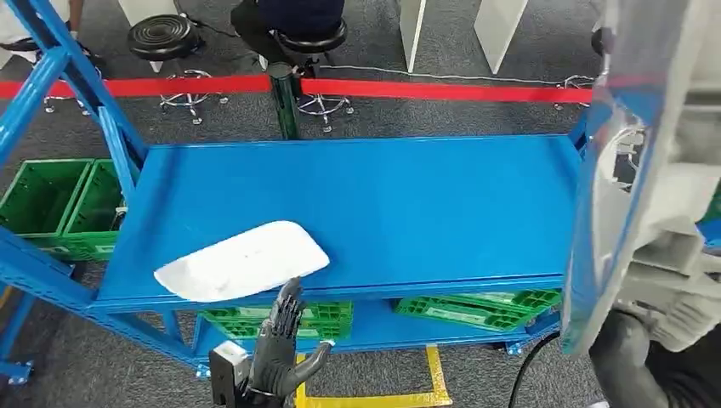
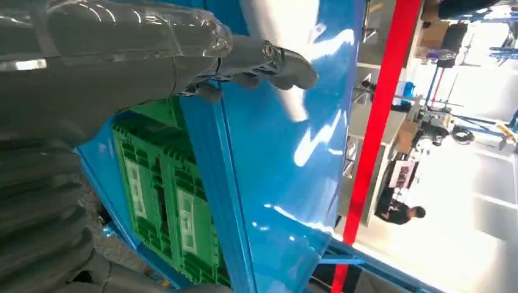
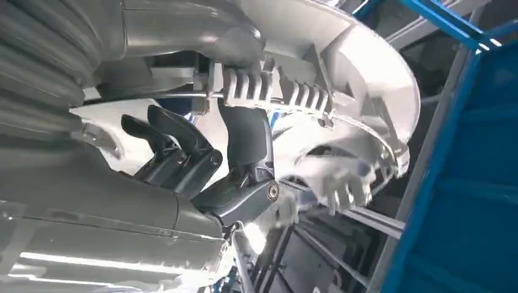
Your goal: Take the parts from the cabinet and place them on the table.
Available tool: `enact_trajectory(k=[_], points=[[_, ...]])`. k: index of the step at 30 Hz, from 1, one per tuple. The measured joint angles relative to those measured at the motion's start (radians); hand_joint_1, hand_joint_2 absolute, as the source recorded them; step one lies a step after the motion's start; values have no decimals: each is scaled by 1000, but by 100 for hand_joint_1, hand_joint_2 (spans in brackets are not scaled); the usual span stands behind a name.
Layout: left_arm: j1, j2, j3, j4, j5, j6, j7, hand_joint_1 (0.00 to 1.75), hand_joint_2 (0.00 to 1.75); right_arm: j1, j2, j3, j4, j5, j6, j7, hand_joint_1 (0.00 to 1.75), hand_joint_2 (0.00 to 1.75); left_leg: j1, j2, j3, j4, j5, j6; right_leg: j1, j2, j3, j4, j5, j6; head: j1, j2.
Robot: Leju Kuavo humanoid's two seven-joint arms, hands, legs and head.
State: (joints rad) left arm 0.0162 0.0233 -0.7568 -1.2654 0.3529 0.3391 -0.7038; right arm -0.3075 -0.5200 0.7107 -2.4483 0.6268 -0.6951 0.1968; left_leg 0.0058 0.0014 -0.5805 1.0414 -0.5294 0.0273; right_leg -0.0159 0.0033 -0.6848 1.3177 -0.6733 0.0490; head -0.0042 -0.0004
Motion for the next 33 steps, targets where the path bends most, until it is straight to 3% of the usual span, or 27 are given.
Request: enact_trajectory(k=[1, 2, 4, 5, 6, 7, 9, 10, 11, 12, 14, 15, 16, 18, 19, 20, 21, 22, 24, 25, 26, 27, 29, 30, 31, 32, 33], points=[[0, 0, 1, 0, 1, 0, 0, 0, 175, 1, 0, 0, 0, -2, 0, 2, 175, 175, -3, 0, 3, 2, 1, 2, 0, 0, -8, 10, 16, -3, 0, 0], [0, 0, 1, 0, 6, -3, 0, 0, 175, 2, 0, 0, 0, -14, 0, 16, 175, 175, -6, -1, 7, 1, 0, 3, 1, 0, 4, -23, 54, -9, 0, 0], [-4, -6, 2, 6, 12, -5, 0, 0, 175, 0, 1, -4, 0, -52, 0, 29, 175, 175, -14, -6, 15, 1, -3, 4, 8, 2, 63, -177, 160, -31, 1, 0], [-7, -9, 3, 8, 11, -5, 0, 0, 175, -3, 0, -5, 0, -69, 0, 26, 175, 175, -14, -6, 14, 1, -4, 5, 16, 7, 83, -244, 183, -49, 1, 0], [-11, -14, 6, 10, 11, -6, 0, 0, 175, -3, 0, -6, 1, -86, 0, 19, 175, 175, -20, -9, 8, 1, -4, 2, 17, 5, 99, -258, 179, -57, -3, 0], [-12, -17, 10, 13, 8, -7, 0, 0, 175, -3, 0, -10, 1, -99, 0, 11, 175, 175, -13, -9, 5, 1, 1, -6, 21, 3, 99, -271, 181, -53, -1, 0], [-16, -22, 15, 19, 8, -7, 0, 0, 175, -5, 0, -14, 1, -111, 0, 3, 175, 175, -6, -8, 6, -6, 8, -17, 27, 4, 98, -275, 187, -60, 1, 0], [-17, -24, 17, 20, 7, -7, 0, 0, 175, -5, 0, -14, 1, -113, 0, 1, 175, 175, -11, -10, 5, -7, 6, -22, 21, 1, 106, -301, 195, -66, 1, 0], [-20, -24, 19, 22, 7, -7, 0, 0, 175, -6, 0, -16, 1, -114, 0, 0, 175, 175, -10, -5, -3, 4, -19, -28, 15, -3, 114, -322, 197, -62, 0, 0], [-21, -26, 19, 24, 7, -7, 0, 0, 175, -5, 0, -18, 1, -114, 0, -2, 175, 175, -7, -4, -16, 41, -59, -33, 13, -3, 111, -328, 202, -69, -5, 0], [-22, -27, 21, 29, 8, -7, 0, 0, 175, -4, 1, -19, 1, -114, 0, -2, 175, 175, 2, -5, -67, 183, -142, -45, 11, -9, 102, -326, 207, -65, -6, 0], [-22, -27, 22, 32, 8, -7, 0, 0, 175, -4, 1, -19, 1, -114, 0, -2, 175, 175, 6, -4, -89, 248, -167, -51, 10, -11, 96, -323, 210, -63, -6, 0], [-22, -27, 22, 34, 8, -7, 1, 0, 175, -4, 1, -19, 1, -114, 0, -2, 175, 175, 9, -3, -91, 267, -164, -56, 8, -13, 90, -320, 213, -60, -6, 0], [-22, -29, 23, 39, 8, -7, 1, 0, 175, -4, 2, -20, 1, -114, 0, -2, 175, 175, 17, 0, -34, 184, -101, -65, 3, -13, 78, -310, 217, -53, -6, 0], [-22, -29, 23, 40, 8, -7, 1, 0, 175, -4, 2, -20, 1, -114, 0, -2, 175, 175, 20, 1, 17, 102, -62, -68, -1, -13, 73, -303, 218, -50, -7, 0], [-23, -30, 24, 40, 8, -7, 0, 0, 175, -5, 2, -21, 1, -114, 0, -2, 175, 175, 25, 2, 69, 13, -42, -73, -2, -13, 67, -294, 219, -42, -7, 0], [-24, -33, 25, 41, 8, -7, 1, 0, 175, -5, 2, -22, 1, -114, 0, -2, 175, 175, 18, -2, 83, -11, -56, -72, 0, -10, 57, -288, 222, -33, -11, 0], [-24, -35, 27, 43, 8, -7, 1, 0, 175, -5, 2, -22, 1, -114, 0, -2, 175, 175, 18, -5, 72, -5, -46, -57, 1, -9, 55, -287, 228, -25, -10, 0], [-24, -36, 29, 45, 8, -7, 1, 0, 175, -5, 2, -28, 1, -114, 0, -3, 175, 175, 13, -7, 63, -5, -40, -44, -3, -8, 53, -293, 244, -12, -7, 0], [-24, -38, 30, 47, 8, -7, 1, 0, 175, -4, 2, -28, 1, -114, 0, -3, 175, 175, 13, -6, 54, -10, -29, -29, -4, -8, 50, -296, 252, -3, -7, 0], [-26, -40, 31, 48, 7, -7, 1, 0, 175, -3, 2, -28, 1, -114, 0, -3, 175, 175, 17, -2, 46, -13, -18, -16, -8, -8, 43, -288, 231, 1, -7, 0], [-26, -42, 34, 48, 7, -7, 1, 0, 175, -3, 2, -29, 1, -114, 0, -3, 175, 175, 16, -4, 33, -13, -7, -8, -7, -8, 30, -255, 175, 3, 0, 0], [-26, -43, 37, 48, 7, -8, 1, 0, 175, -3, 2, -29, 1, -114, 0, -3, 175, 175, 11, -4, 8, -12, 13, 2, -7, -8, 2, -116, 59, 5, 3, 0], [-26, -43, 37, 49, 7, -8, 1, 0, 175, -3, 2, -29, 1, -114, 0, -3, 175, 175, 8, -5, -5, -12, 23, 4, -7, -8, -6, -51, 25, 6, 3, 0], [-26, -43, 38, 51, 7, -9, 1, 0, 175, -2, 2, -29, 1, -114, 0, -3, 175, 175, 5, -5, -18, -11, 33, 6, -6, -8, -2, -12, 17, 5, 3, 0], [-26, -43, 39, 54, 7, -9, 1, 0, 175, -2, 2, -29, 1, -114, 0, -3, 175, 175, 2, -5, -31, -11, 44, 6, -5, -8, 19, -17, 37, 1, 3, 0], [-25, -44, 39, 55, 6, -9, 1, 0, 175, -1, 2, -29, 1, -113, 0, -3, 175, 175, -1, -6, -43, -11, 53, 5, -3, -8, 54, -56, 68, -5, 3, 0]])
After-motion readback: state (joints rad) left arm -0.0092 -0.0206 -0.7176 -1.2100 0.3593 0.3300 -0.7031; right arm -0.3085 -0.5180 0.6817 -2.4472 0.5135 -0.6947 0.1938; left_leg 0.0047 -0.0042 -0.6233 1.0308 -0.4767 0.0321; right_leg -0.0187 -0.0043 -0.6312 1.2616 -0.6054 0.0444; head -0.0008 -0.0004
